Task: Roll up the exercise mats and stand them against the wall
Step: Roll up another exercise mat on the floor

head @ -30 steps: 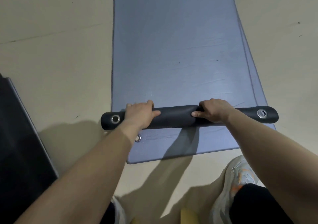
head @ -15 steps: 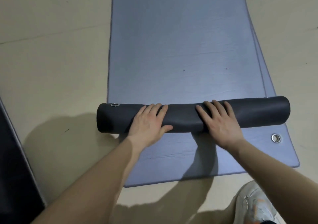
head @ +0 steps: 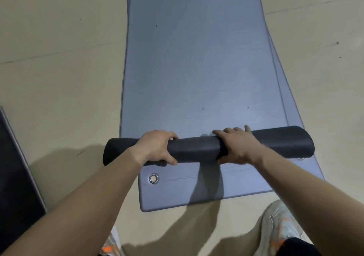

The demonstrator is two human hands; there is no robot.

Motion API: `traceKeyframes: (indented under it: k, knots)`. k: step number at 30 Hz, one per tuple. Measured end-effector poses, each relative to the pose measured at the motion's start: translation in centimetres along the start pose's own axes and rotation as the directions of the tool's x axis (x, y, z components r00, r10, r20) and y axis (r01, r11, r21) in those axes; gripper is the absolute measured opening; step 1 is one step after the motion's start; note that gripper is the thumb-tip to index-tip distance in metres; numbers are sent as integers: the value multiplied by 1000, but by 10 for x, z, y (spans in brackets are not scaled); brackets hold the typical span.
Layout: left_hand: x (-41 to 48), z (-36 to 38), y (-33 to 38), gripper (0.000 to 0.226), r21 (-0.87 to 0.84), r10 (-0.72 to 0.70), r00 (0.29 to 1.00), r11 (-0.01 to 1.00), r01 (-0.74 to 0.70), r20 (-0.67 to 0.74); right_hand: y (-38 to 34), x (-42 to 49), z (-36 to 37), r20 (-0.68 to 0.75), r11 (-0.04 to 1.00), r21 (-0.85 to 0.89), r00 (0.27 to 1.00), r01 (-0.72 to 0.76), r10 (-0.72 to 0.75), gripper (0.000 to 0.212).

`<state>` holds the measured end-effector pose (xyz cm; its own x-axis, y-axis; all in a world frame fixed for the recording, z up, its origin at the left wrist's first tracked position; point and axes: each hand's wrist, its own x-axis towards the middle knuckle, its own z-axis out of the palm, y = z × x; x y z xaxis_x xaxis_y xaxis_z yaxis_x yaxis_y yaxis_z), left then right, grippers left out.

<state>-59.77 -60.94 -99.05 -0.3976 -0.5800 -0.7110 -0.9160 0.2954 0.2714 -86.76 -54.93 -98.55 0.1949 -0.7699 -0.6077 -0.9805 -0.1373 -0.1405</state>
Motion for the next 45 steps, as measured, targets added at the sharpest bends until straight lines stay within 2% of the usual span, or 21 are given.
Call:
traceKeyframes:
  k: [2, 4, 5, 6, 8, 9, 10, 12, 14, 16, 21, 24, 26, 31, 35, 37, 39, 41, 42, 43, 45]
  knots:
    - [7, -15, -5, 75, -140, -17, 996, 990, 30, 92, -15, -21, 34, -212, 987, -143, 976, -79, 48, 116]
    - [11, -27, -5, 72, -193, -9, 993, 981, 31, 115, -19, -26, 54, -246, 973, -185, 965, -135, 87, 138]
    - [8, -25, -2, 74, -162, -26, 999, 986, 31, 32, -17, -21, 54, -216, 973, -186, 972, -135, 93, 144]
    - [4, -17, 2, 74, -88, -66, 986, 995, 53, -152, -12, -11, 49, -204, 976, -176, 975, -128, 91, 147]
    - [-11, 15, 15, 65, 14, -75, 813, 995, 101, -577, -1, 14, 26, -226, 985, -127, 970, -118, 87, 140]
    - [-18, 30, 21, 69, 46, -53, 752, 993, 110, -657, 2, 26, 10, -204, 990, -92, 975, -107, 87, 136]
    - [-21, 39, 24, 84, 87, -35, 771, 989, 117, -636, 3, 34, -1, -187, 992, -71, 978, -106, 91, 135]
    - [-8, 40, 20, 117, 205, -37, 878, 967, 153, -477, 2, 41, -8, -235, 987, -93, 966, -134, 109, 132]
    - [14, 26, 10, 127, 240, -34, 898, 959, 153, -438, 1, 35, 8, -377, 976, -143, 921, -166, 101, 121]
    - [36, 5, 4, 129, 228, -26, 900, 964, 139, -436, 4, 32, 29, -444, 967, -183, 893, -176, 78, 117]
    - [48, -4, -4, 134, 331, 16, 876, 929, 166, -483, 17, 68, 0, -377, 951, -260, 924, -167, 60, 103]
    - [40, 1, -4, 110, 390, 106, 845, 912, 128, -524, 14, 63, -16, -311, 945, -289, 949, -156, 61, 95]
    - [28, -4, 0, 101, 360, 108, 878, 930, 77, -467, 7, 48, -19, -227, 956, -263, 972, -127, 67, 96]
    - [-25, 19, 18, 103, 192, 64, 976, 981, -23, -208, -1, -11, -4, 26, 987, -158, 1000, -10, 14, 100]
    - [-25, 5, 22, 102, 13, 26, 999, 1000, -26, 19, -21, -58, 39, -203, 983, -144, 976, -109, 79, 116]
    - [-19, -3, 18, 104, -77, 15, 998, 997, -10, 57, -25, -61, 51, -173, 986, -96, 977, -138, 120, 132]
    - [-29, 6, 20, 94, -40, -15, 995, 999, 11, -102, -19, -46, 45, -106, 993, -15, 987, -120, 117, 139]
    - [-47, 38, 29, 67, 90, -24, 873, 993, 78, -488, -8, -23, 25, -102, 992, 68, 988, -109, 116, 133]
    - [-55, 54, 32, 67, 106, -30, 807, 988, 114, -590, -4, -12, 14, -95, 989, 99, 988, -113, 123, 130]
    - [-58, 64, 35, 81, 111, -39, 801, 985, 131, -597, -4, -3, 3, -87, 986, 120, 988, -117, 128, 129]
    - [-48, 68, 30, 121, 179, -49, 887, 973, 147, -459, -4, 2, -5, -121, 982, 146, 983, -118, 136, 124]
